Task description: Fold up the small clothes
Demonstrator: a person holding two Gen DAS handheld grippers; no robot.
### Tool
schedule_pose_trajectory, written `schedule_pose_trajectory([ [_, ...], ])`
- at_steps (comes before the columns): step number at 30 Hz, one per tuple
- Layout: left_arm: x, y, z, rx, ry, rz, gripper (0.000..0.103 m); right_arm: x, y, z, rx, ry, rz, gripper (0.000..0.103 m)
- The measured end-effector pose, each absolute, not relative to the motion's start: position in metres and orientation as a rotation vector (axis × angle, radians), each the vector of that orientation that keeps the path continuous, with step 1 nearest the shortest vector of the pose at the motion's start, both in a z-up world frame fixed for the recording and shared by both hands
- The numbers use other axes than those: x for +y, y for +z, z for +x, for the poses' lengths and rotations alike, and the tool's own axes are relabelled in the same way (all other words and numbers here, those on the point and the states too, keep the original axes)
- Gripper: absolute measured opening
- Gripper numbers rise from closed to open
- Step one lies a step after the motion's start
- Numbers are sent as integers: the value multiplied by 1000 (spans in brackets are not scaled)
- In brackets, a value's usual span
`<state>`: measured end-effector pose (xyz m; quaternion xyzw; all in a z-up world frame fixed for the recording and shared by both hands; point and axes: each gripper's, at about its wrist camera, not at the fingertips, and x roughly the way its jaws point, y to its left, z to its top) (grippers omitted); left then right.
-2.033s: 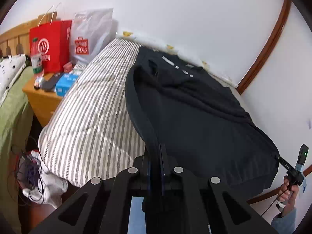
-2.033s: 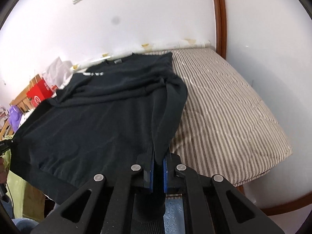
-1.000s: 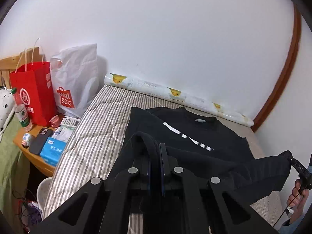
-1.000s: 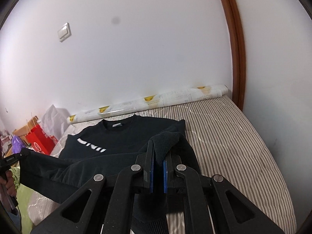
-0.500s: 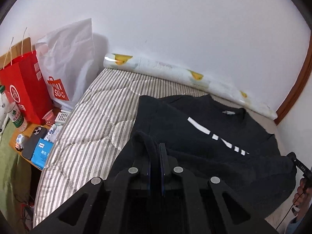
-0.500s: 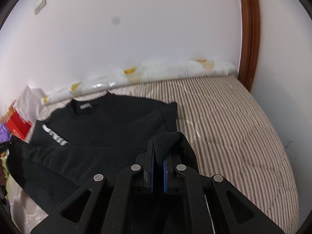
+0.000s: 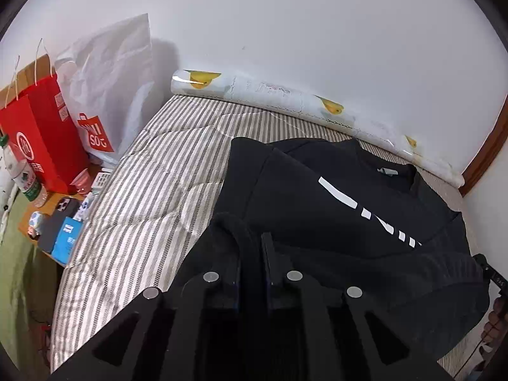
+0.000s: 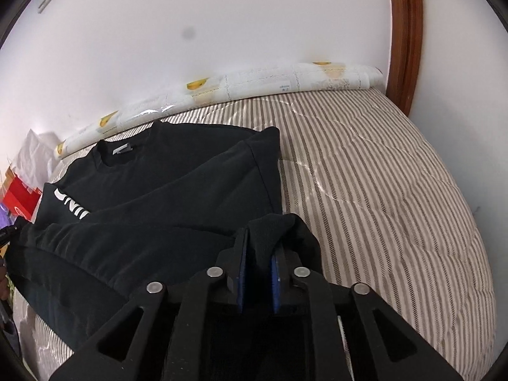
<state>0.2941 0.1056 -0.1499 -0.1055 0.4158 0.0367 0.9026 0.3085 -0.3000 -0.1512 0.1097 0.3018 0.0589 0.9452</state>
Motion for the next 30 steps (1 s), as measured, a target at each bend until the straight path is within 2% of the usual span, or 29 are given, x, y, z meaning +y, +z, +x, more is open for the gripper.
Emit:
schedule_pose_trajectory([
  [2, 105, -145, 287, 860, 74, -219, 16, -303, -147, 296, 605, 92, 215, 36],
  [3, 105, -144, 284, 860, 69, -224, 17, -304, -145, 290, 600, 75, 213, 39],
  [7, 103, -136, 265, 858, 58, -225, 27, -311, -136, 263, 571, 49, 228, 40],
  [9, 101, -132, 254, 851, 61, -215, 36, -307, -129, 246, 548, 51, 217, 40],
  [11, 98, -128, 239, 837, 52, -215, 50, -300, -122, 232, 528, 66, 201, 40],
  [13, 96, -125, 227, 828, 43, -212, 56, -291, -117, 219, 512, 91, 194, 39],
  [15, 93, -125, 213, 822, 30, -210, 56, -276, -115, 206, 508, 126, 181, 34],
  [17, 91, -127, 202, 827, 15, -216, 56, -263, -117, 199, 509, 154, 162, 23],
  [23, 85, -144, 176, 857, -54, -237, 56, -220, -146, 184, 567, 241, 109, 17],
  [30, 72, -163, 182, 899, -94, -192, 56, -207, -173, 195, 646, 243, 116, 16],
])
